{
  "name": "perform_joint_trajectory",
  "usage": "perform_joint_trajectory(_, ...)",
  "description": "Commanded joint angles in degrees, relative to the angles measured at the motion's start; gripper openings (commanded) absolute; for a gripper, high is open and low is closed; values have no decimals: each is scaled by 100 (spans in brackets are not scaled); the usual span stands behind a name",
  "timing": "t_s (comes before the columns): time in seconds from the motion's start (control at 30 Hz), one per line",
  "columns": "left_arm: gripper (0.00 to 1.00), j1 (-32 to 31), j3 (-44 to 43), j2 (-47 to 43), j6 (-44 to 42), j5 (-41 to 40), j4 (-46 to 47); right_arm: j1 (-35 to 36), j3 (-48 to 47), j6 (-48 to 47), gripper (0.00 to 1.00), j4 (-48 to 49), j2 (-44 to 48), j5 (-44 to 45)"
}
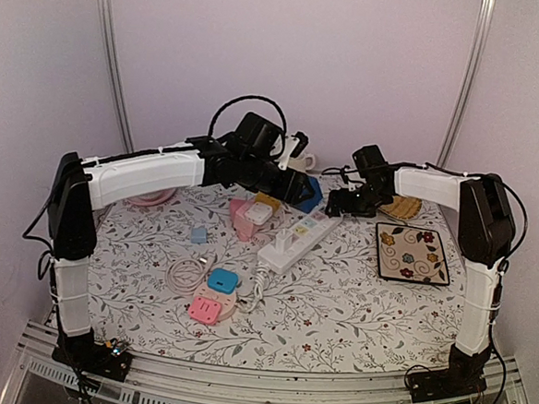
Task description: Pull the plug off the socket
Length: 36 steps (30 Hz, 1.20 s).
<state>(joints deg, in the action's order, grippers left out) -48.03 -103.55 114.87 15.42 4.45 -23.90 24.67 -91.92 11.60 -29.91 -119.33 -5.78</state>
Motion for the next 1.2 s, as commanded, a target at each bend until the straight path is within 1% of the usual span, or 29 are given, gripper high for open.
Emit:
perform_joint_trajectory(0.0, 48, 383, 316, -612, 606, 806, 1100, -31, -222, 136, 87, -56, 118, -293)
perform_joint_trajectory(0.1, 48, 516, 634, -681, 953, 1292, 1518, -30, -202, 165, 87, -47, 158, -334)
perform_joint_trajectory(0.2, 48, 550, 690, -604, 1092, 1566, 1632, -30, -118, 206, 87, -14, 252, -339)
perform_joint_trajectory(0.33, 49, 545, 492, -286, 1091, 1986, 1469, -29, 4, 229, 87, 35, 362, -307)
perform_joint_trajectory(0.37, 50, 543, 421, -91, 1076, 2121, 1407, -24, 33, 234, 88, 46, 392, -277)
perform_joint_trajectory(0.47, 49, 477, 114, 265, 884, 2392, 1082, -38, 117, 288, 88, 38, 521, -6)
perform_joint_trajectory(0.63, 50, 246, -314, 773, 471, 2399, 450, -266, 407, 596, 88, 21, 885, 460)
perform_joint_trajectory(0.73, 51, 75, -497, 1020, 207, 2331, 152, -394, 579, 729, 88, 46, 1095, 594)
perform_joint_trajectory(0.83, 54, -107, -903, 1350, -157, 2160, -336, -423, 676, 717, 88, 81, 1252, 701)
perform_joint_trajectory(0.93, 59, -256, -1369, 1766, -432, 2039, -778, -426, 729, 704, 88, 91, 1307, 710)
perform_joint_trajectory(1.03, 70, -357, -1761, 2031, -538, 1897, -1112, -424, 797, 727, 88, 116, 1335, 673)
perform_joint_trajectory(1.17, 88, -432, -1985, 2110, -603, 1726, -1187, -426, 887, 714, 88, 141, 1359, 636)
